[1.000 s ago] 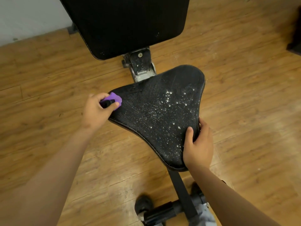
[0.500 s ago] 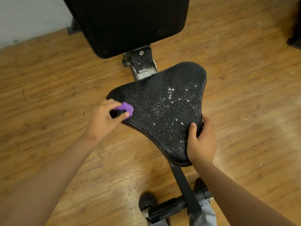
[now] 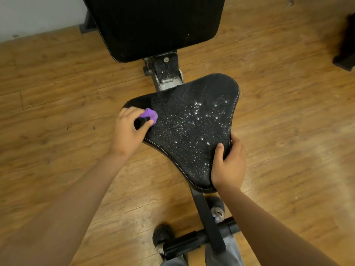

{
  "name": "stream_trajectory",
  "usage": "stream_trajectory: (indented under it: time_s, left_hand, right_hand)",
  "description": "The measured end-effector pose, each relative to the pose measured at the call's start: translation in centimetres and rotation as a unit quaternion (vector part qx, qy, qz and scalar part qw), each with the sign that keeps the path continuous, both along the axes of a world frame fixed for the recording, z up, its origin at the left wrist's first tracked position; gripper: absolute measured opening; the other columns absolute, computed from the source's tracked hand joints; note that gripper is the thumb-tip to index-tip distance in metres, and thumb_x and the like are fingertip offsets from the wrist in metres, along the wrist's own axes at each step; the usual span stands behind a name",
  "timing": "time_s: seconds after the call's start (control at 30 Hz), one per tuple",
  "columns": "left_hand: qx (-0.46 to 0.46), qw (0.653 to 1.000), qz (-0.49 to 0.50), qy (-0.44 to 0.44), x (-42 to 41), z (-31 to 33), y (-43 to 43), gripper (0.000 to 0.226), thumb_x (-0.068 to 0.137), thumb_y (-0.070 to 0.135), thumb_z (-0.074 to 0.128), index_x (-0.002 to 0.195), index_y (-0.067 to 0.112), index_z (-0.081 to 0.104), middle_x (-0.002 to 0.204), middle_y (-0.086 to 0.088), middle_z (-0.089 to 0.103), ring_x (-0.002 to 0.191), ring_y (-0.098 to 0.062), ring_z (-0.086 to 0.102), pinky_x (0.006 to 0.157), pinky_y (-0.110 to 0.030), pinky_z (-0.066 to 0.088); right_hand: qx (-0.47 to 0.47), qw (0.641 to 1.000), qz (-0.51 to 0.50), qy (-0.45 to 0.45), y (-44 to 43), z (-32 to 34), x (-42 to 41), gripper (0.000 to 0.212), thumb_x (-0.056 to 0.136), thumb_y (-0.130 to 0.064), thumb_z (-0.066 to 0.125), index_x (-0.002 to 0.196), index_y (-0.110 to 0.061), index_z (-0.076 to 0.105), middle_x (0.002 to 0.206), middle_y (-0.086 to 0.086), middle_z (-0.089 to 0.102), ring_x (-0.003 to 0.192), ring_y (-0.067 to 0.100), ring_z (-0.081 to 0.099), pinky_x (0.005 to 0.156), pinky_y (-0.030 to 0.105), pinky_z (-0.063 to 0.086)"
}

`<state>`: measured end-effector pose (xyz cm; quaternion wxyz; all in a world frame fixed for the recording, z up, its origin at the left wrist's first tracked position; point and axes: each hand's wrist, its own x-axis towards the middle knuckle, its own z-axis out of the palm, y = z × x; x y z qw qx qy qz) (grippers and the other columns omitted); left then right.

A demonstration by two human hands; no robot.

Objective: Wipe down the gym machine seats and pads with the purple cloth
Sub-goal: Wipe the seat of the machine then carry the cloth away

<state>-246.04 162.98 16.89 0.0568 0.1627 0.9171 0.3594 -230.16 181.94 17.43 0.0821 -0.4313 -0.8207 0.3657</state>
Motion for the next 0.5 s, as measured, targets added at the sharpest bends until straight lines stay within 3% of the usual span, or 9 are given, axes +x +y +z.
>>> stream_trajectory:
  time_s: [0.1, 0.27, 0.33, 0.5]
  left_hand:
    - [0.004, 1.000, -0.010, -0.017, 1.9, 0.1, -1.3, 0.027, 0.084, 0.017, 0.072, 0.110, 0.009, 0.069, 0.103, 0.003, 0.064, 0.100, -0.014, 0.051, 0.086, -0.002, 0.029]
    - [-0.062, 0.991, 0.114, -0.007, -3.6, -1.7, -2.2, 0.030, 0.088, 0.021, 0.067, 0.115, 0.006, 0.068, 0.113, -0.010, 0.066, 0.108, -0.027, 0.052, 0.087, -0.027, 0.036]
    - [-0.069, 0.985, 0.156, -0.023, -4.0, -1.8, -1.7, 0.031, 0.088, 0.022, 0.067, 0.115, 0.008, 0.068, 0.113, -0.008, 0.065, 0.109, -0.026, 0.052, 0.089, -0.030, 0.037]
    - [0.009, 0.984, 0.177, 0.003, 4.1, -0.4, 1.0, 0.021, 0.083, 0.016, 0.073, 0.103, 0.011, 0.070, 0.096, 0.007, 0.060, 0.095, -0.013, 0.049, 0.079, -0.018, 0.037]
  right_hand:
    - [-0.001, 1.000, 0.006, -0.005, 0.1, 0.0, 0.1, 0.054, 0.090, -0.044, 0.037, 0.137, -0.018, 0.041, 0.127, 0.001, 0.051, 0.113, 0.022, 0.051, 0.088, 0.039, 0.047]
    - [-0.010, 1.000, 0.016, -0.012, 0.5, -0.3, 0.3, 0.047, 0.096, -0.033, 0.046, 0.139, -0.018, 0.039, 0.128, 0.002, 0.049, 0.115, 0.022, 0.050, 0.085, 0.030, 0.039]
    - [-0.009, 1.000, 0.021, -0.011, 0.5, -0.3, 0.3, 0.046, 0.096, -0.031, 0.047, 0.140, -0.017, 0.039, 0.128, 0.003, 0.050, 0.115, 0.022, 0.048, 0.084, 0.028, 0.035]
    - [-0.016, 0.999, 0.029, -0.013, 0.7, -0.1, 0.4, 0.047, 0.096, -0.030, 0.047, 0.141, -0.016, 0.038, 0.130, 0.005, 0.049, 0.117, 0.022, 0.044, 0.083, 0.028, 0.031]
